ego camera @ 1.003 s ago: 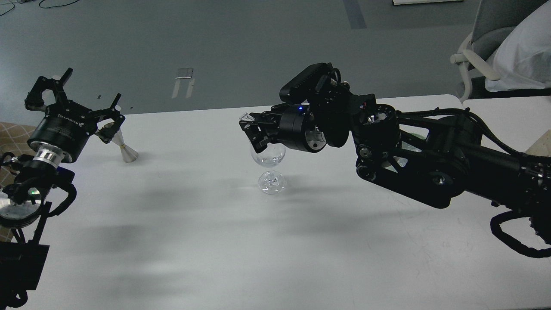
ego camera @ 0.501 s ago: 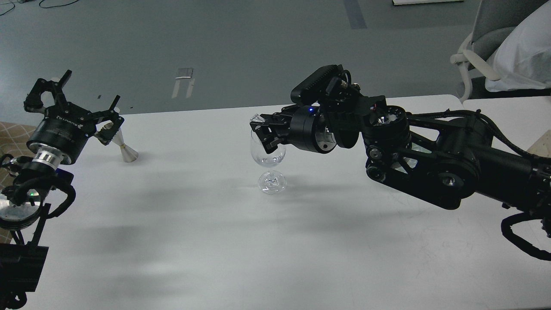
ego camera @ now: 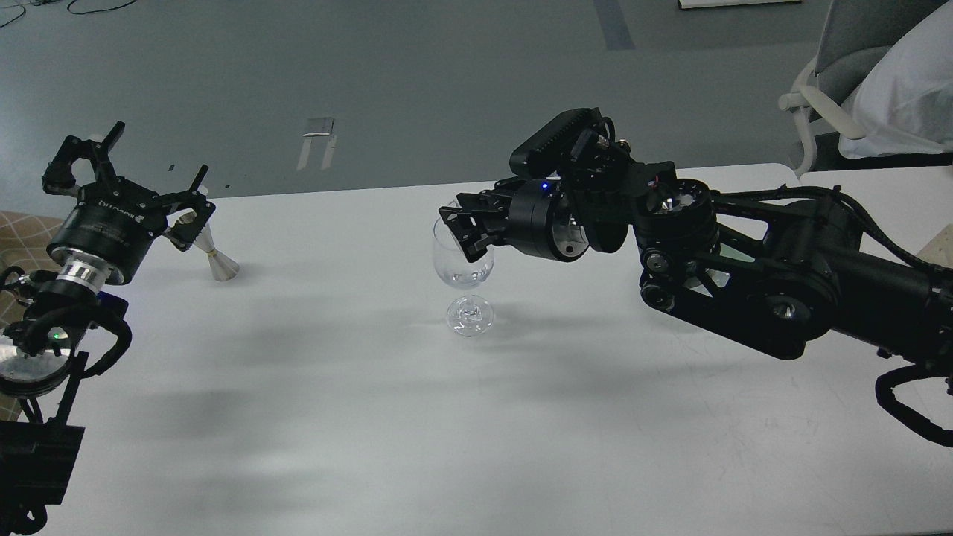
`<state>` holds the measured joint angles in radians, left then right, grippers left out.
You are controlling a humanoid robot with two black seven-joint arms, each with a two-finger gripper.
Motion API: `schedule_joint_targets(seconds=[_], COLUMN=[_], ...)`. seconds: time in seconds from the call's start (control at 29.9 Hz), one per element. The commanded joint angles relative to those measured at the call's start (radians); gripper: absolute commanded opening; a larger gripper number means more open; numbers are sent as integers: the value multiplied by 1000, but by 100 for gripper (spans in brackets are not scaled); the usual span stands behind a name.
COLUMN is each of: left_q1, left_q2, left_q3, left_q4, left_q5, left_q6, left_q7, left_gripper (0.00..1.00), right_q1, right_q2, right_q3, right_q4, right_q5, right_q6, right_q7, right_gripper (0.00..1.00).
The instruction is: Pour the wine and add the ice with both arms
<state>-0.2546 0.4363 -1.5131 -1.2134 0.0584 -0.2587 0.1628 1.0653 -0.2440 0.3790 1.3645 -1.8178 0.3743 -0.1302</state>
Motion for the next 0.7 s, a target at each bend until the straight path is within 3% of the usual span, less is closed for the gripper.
schedule_joint_targets(seconds=[0.0, 0.23, 0.3, 0.37, 0.43, 0.67], left_q1=[0, 0, 0, -2, -2, -3], left_q2=[2, 2, 4, 4, 7, 13], left_q3=[1, 1, -1, 1, 1, 4], left_q4=[0, 0, 0, 0, 0, 0], left_q5=[0, 0, 0, 0, 0, 0], left_q6=[1, 1, 2, 3, 3, 4], left_q7=[0, 0, 0, 0, 0, 1], left_gripper=[98, 98, 98, 98, 98, 98], right_q1=[1, 1, 4, 2, -1, -7], right_q2=[-11, -26, -26, -26, -18, -17], right_q3=[1, 4, 15, 76, 116, 312], right_q4=[11, 28, 31, 33, 30, 15], right_q5=[0, -1, -1, 3, 3, 11], right_q6=[17, 17, 15, 12, 12, 11], right_q7=[0, 0, 0, 0, 0, 1], right_gripper=[35, 36, 50, 85, 100, 100])
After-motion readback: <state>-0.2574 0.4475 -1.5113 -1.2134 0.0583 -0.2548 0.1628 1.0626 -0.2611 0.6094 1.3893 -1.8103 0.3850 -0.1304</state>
